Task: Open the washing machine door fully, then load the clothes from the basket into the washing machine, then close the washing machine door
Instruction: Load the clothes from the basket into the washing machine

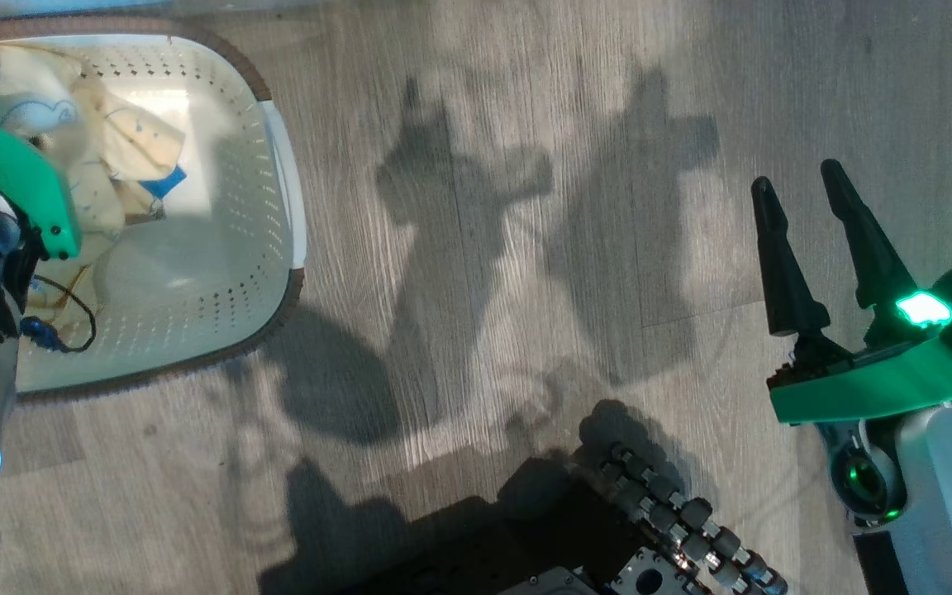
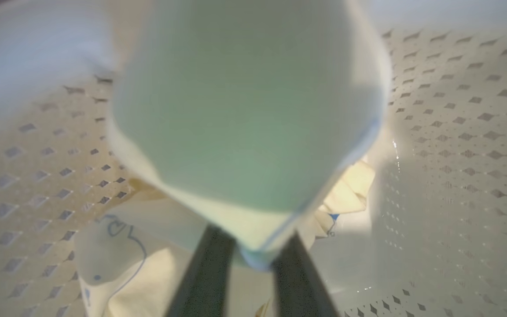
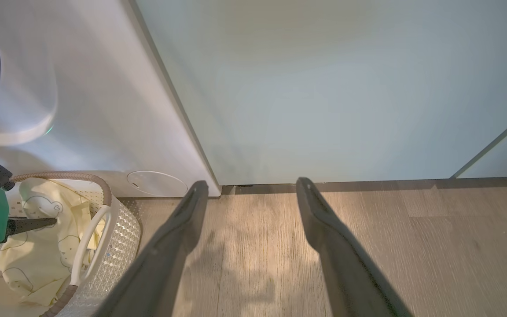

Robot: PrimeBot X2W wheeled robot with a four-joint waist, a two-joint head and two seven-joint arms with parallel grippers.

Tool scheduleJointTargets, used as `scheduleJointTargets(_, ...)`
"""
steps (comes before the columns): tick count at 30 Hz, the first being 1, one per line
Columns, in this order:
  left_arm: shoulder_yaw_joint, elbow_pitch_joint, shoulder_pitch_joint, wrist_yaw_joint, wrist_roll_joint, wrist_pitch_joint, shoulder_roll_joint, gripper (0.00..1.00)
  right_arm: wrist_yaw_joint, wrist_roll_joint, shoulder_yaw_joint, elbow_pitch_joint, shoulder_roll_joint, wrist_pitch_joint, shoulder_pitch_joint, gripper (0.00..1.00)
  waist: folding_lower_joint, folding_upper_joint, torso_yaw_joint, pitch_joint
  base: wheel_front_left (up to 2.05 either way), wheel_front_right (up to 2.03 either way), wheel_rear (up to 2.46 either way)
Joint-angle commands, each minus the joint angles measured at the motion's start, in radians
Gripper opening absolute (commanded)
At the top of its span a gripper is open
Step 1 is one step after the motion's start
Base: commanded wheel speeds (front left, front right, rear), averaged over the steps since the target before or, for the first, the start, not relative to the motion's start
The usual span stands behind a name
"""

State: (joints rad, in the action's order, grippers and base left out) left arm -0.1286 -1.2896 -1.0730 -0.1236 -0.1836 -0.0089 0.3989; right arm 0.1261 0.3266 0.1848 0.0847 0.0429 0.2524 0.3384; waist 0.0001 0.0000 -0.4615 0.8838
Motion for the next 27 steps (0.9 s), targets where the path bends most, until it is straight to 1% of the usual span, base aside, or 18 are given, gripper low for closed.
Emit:
scheduleJointTargets(1,0.007,0.006,-0.001,-0.002,0.005,-0.003,0.045,0.00,0.005,0.004,0.003,-0.028,0.007,0.009,-0.024,1.00,-0.0001,0.0000,0.001,0.002,0.00,0.00,0.00)
scheduleJointTargets(6,-0.018,0.005,-0.001,-0.006,0.001,-0.049,0.041,0.00,0.005,0.007,0.004,-0.023,0.007,0.009,-0.022,1.00,-0.0001,0.0000,-0.001,-0.003,0.00,0.00,0.00)
scheduleJointTargets(10,-0.028,0.003,0.027,-0.007,-0.017,-0.094,0.035,0.00,0.005,0.015,0.008,-0.012,0.007,0.009,-0.007,1.00,-0.0001,0.0000,-0.005,-0.030,0.00,0.00,0.00)
scheduleJointTargets(14,-0.050,0.006,0.082,-0.007,-0.052,-0.148,-0.013,0.00,0.005,0.004,0.004,-0.001,0.007,0.009,-0.010,1.00,-0.0001,0.0000,0.021,-0.089,0.00,0.00,0.00)
scheduleJointTargets(16,-0.071,0.018,0.130,-0.007,-0.083,-0.190,-0.041,0.00,0.005,-0.004,0.001,0.008,0.007,0.009,-0.021,1.00,-0.0001,0.0000,0.046,-0.145,0.00,0.00,0.00)
scheduleJointTargets(21,-0.108,0.069,0.200,-0.007,-0.142,-0.234,-0.070,0.00,0.005,-0.023,-0.009,0.021,0.007,0.009,-0.047,1.00,-0.0001,0.0000,0.093,-0.233,0.00,0.00,0.00)
scheduleJointTargets(27,-0.140,0.149,0.275,-0.007,-0.214,-0.250,-0.091,0.00,0.005,-0.044,-0.024,0.035,0.009,0.009,-0.082,1.00,-0.0001,0.0000,0.139,-0.326,0.00,0.00,0.00)
